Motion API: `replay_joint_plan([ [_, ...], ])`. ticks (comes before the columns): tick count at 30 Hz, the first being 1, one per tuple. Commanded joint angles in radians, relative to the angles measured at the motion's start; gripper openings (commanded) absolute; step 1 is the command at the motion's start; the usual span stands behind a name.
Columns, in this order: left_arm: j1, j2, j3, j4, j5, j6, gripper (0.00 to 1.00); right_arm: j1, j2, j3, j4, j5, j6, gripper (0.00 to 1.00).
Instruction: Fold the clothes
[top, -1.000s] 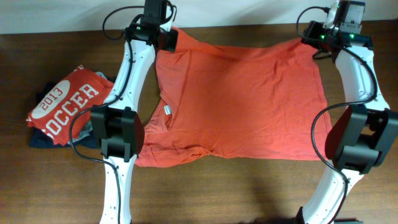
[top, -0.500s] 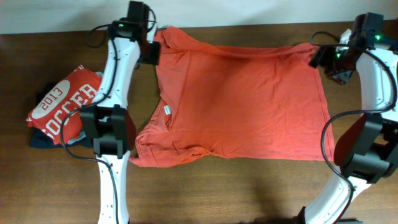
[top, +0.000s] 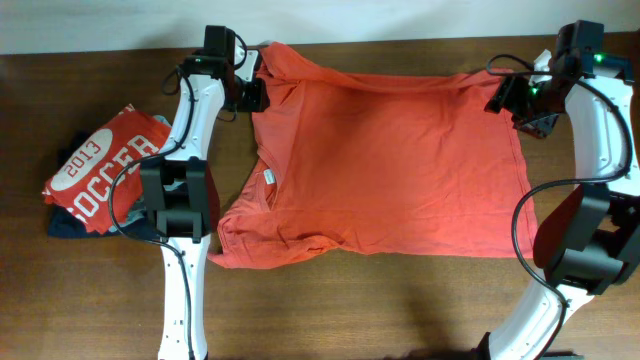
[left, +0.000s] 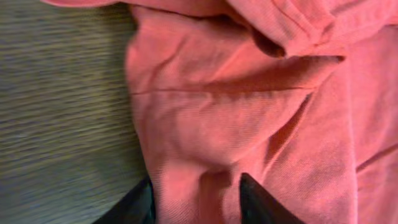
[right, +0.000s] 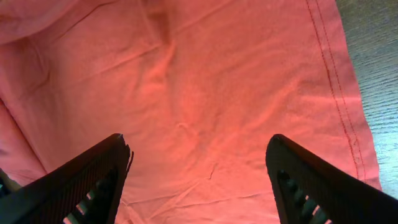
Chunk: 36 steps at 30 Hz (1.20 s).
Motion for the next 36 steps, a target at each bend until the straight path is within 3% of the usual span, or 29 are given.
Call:
replay_joint_plan([
  [1,0.002,0.035,0.012,0.008,0.058,-0.003,0.22,0.003,-0.027,0.003,-0.002,-0.013,-0.011,0.72],
  [2,0.002,0.038,0.012,0.010,0.054,-0.003,0.07,0.003,-0.027,0.003,-0.002,-0.013,-0.011,0.72],
  [3,0.005,0.039,0.012,0.011,0.047,-0.003,0.01,0.003,-0.027,0.003,-0.002,-0.013,-0.011,0.72],
  [7,0.022,0.033,0.053,0.014,0.032,-0.003,0.01,0.003,-0.027,0.003,-0.003,-0.012,-0.011,0.72],
  [13,0.085,0.031,0.277,-0.045,-0.022,-0.006,0.00,0.003,-0.027,0.003,-0.004,-0.012,-0.011,0.72],
  [20,0.126,0.039,0.309,-0.035,-0.038,-0.003,0.01,0.024,-0.026,0.001,-0.004,-0.008,-0.011,0.72],
  [21,0.127,0.043,0.308,-0.035,-0.040,-0.003,0.06,0.029,-0.026,0.001,-0.005,-0.004,-0.011,0.72],
  [23,0.128,0.045,0.308,-0.034,-0.054,-0.003,0.35,0.039,-0.026,0.001,-0.014,0.021,-0.011,0.72],
  [25,0.128,0.044,0.308,-0.039,-0.079,-0.003,0.48,0.042,-0.026,0.001,-0.031,0.056,-0.011,0.73],
  [28,0.129,0.040,0.320,-0.082,-0.081,-0.003,0.56,0.038,-0.026,0.001,-0.068,0.098,-0.010,0.73],
  [36,0.129,0.027,0.540,-0.387,-0.081,-0.003,0.56,-0.015,-0.026,0.001,-0.148,0.082,-0.039,0.73],
])
